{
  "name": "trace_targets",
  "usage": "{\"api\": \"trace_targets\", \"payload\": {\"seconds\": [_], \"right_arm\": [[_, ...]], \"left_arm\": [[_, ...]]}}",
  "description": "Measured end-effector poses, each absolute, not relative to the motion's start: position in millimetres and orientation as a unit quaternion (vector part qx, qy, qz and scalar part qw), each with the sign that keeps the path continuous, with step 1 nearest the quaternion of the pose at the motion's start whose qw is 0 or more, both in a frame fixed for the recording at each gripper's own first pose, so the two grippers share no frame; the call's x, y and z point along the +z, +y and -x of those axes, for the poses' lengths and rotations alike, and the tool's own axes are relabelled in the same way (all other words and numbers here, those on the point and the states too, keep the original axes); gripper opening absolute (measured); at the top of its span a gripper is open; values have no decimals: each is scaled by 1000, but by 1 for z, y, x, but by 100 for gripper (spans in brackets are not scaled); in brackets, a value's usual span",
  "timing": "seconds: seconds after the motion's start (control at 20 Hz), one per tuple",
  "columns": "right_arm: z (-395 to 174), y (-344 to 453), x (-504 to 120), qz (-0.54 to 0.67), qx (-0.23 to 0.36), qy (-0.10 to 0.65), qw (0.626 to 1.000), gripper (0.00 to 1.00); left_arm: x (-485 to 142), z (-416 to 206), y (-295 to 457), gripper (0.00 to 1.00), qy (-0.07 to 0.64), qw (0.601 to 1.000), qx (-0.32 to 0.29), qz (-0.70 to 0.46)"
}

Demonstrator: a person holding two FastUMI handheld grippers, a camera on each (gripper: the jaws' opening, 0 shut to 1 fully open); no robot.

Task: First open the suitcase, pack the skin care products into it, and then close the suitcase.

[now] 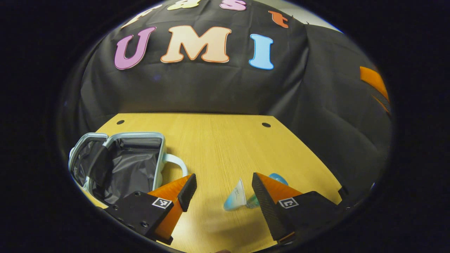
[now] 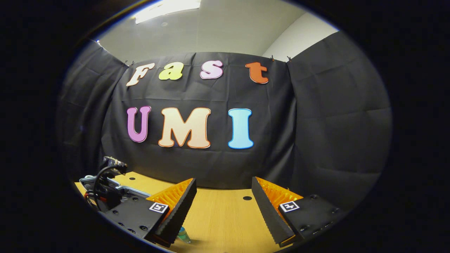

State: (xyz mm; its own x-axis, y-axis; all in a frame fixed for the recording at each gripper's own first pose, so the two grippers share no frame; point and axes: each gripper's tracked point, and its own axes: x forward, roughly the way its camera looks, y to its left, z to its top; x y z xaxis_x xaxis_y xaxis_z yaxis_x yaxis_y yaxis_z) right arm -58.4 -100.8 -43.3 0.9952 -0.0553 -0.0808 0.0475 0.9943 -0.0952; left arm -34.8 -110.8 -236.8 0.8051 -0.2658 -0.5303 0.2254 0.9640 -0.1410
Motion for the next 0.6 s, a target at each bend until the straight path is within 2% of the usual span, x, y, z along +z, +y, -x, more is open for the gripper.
{"api": "trace_targets", "payload": {"seconds": [0.4,0.6], "right_arm": [[66,-91,-51,68,-24,52,996,99],[69,-77,-62,80,-12,65,995,100]], "left_arm": [[-312,46,-118,91,359,922,-136,52],[-326,38,-124,75,357,921,-142,54]]}}
